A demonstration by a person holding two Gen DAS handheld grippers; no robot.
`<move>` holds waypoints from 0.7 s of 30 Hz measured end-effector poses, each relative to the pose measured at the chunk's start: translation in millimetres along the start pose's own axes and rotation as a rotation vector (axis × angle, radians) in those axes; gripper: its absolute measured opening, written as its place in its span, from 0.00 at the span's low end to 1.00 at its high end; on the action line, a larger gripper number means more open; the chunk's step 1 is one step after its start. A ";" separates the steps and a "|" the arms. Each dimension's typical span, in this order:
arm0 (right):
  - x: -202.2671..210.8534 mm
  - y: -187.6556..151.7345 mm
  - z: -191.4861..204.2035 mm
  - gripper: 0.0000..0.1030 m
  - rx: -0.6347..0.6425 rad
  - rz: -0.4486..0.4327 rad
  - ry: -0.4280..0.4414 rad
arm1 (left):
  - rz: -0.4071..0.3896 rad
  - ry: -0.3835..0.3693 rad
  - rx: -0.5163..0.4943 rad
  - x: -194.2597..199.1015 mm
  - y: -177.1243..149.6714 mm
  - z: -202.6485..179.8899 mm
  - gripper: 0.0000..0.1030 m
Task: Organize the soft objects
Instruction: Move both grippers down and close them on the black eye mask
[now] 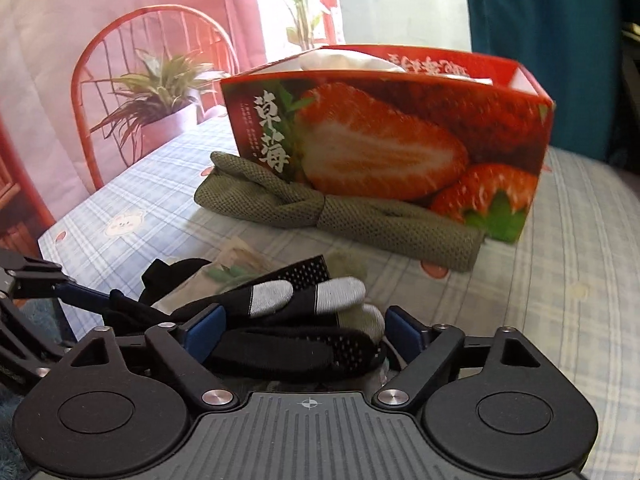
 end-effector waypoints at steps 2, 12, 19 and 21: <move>-0.4 -1.0 -0.8 0.71 -0.007 -0.002 0.001 | 0.005 -0.024 0.019 -4.4 0.3 0.1 0.56; -5.0 3.2 -7.2 0.42 -0.034 -0.022 -0.010 | -0.043 -0.041 0.076 -14.4 34.3 12.9 0.39; -15.3 14.7 -19.5 0.17 -0.044 -0.045 -0.030 | -0.150 0.015 0.042 -23.8 67.2 15.4 0.39; -15.4 13.5 -20.5 0.17 -0.050 -0.046 -0.030 | -0.157 -0.002 0.062 -28.1 66.6 17.1 0.39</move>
Point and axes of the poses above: each gripper's, at about its wrist camera, not at the fingertips, and x roughly against the way its jaws point, z to its left, y to its top, the point moved 9 cm from there along -x, roughly the way its jaws point, and after that the axes turned 3 degrees about x, right-handed, at the moved point
